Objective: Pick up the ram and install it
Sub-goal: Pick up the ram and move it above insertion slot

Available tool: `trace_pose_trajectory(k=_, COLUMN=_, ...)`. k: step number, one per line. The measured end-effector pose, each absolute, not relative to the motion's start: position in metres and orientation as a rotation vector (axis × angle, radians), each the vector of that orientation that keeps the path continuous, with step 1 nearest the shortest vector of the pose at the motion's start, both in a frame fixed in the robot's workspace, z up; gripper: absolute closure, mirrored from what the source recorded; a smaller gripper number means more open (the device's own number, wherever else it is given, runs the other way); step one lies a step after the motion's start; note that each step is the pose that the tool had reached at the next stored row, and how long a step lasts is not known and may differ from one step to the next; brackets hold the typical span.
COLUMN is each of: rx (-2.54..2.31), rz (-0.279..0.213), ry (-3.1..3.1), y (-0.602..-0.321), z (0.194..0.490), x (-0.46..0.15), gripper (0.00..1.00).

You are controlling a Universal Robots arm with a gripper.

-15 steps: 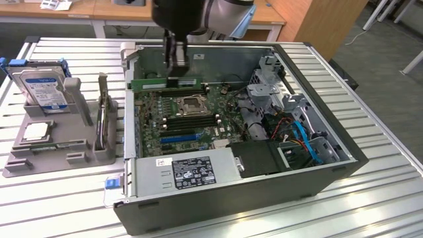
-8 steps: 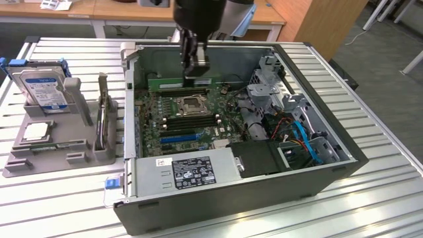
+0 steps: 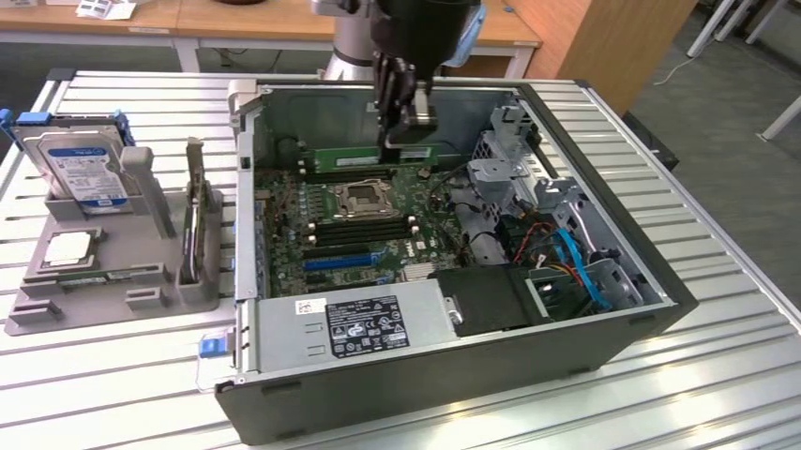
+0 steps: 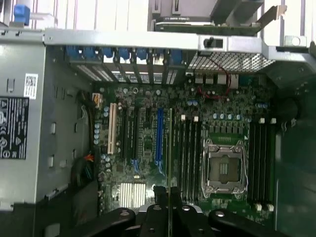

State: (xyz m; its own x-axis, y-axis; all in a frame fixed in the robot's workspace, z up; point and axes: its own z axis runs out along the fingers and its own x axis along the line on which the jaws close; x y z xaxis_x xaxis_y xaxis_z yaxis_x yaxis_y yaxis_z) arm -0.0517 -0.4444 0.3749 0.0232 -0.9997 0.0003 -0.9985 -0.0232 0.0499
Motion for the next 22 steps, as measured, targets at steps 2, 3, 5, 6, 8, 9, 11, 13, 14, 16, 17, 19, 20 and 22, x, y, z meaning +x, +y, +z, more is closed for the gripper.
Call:
trace_pose_trajectory(k=2, rx=2.222, rz=-0.054, ry=-2.169, y=-0.445, z=0.375, x=-0.047, gripper=0.86)
trace_pose_trajectory(k=3, rx=2.222, rz=-0.054, ry=-2.169, y=-0.445, z=0.375, x=-0.047, gripper=0.86)
trace_pose_trajectory(k=5, rx=2.222, rz=-0.054, ry=-2.169, y=-0.444, z=0.373, x=-0.047, gripper=0.86)
trace_pose_trajectory(k=6, rx=2.222, rz=-0.054, ry=-2.169, y=-0.444, z=0.371, x=-0.047, gripper=0.86)
trace_pose_trajectory(k=8, rx=2.222, rz=-0.054, ry=-2.169, y=-0.444, z=0.367, x=-0.047, gripper=0.86)
trace_pose_trajectory(k=9, rx=2.221, rz=-0.054, ry=-2.170, y=-0.444, z=0.365, x=-0.048, gripper=0.86)
trace_pose_trajectory(k=11, rx=2.214, rz=-0.054, ry=-2.177, y=-0.443, z=0.362, x=-0.048, gripper=0.86)
trace_pose_trajectory(k=13, rx=2.207, rz=-0.055, ry=-2.184, y=-0.442, z=0.360, x=-0.048, gripper=0.86)
trace_pose_trajectory(k=14, rx=2.207, rz=-0.055, ry=-2.185, y=-0.442, z=0.360, x=-0.048, gripper=0.86)
trace_pose_trajectory(k=16, rx=2.197, rz=-0.054, ry=-2.194, y=-0.442, z=0.361, x=-0.048, gripper=0.86)
trace_pose_trajectory(k=17, rx=2.198, rz=-0.054, ry=-2.194, y=-0.442, z=0.361, x=-0.048, gripper=0.86)
trace_pose_trajectory(k=19, rx=2.198, rz=-0.054, ry=-2.194, y=-0.442, z=0.361, x=-0.048, gripper=0.86)
trace_pose_trajectory(k=20, rx=2.198, rz=-0.055, ry=-2.194, y=-0.442, z=0.361, x=-0.048, gripper=0.86)
trace_pose_trajectory(k=22, rx=2.198, rz=-0.055, ry=-2.194, y=-0.442, z=0.361, x=-0.048, gripper=0.86)
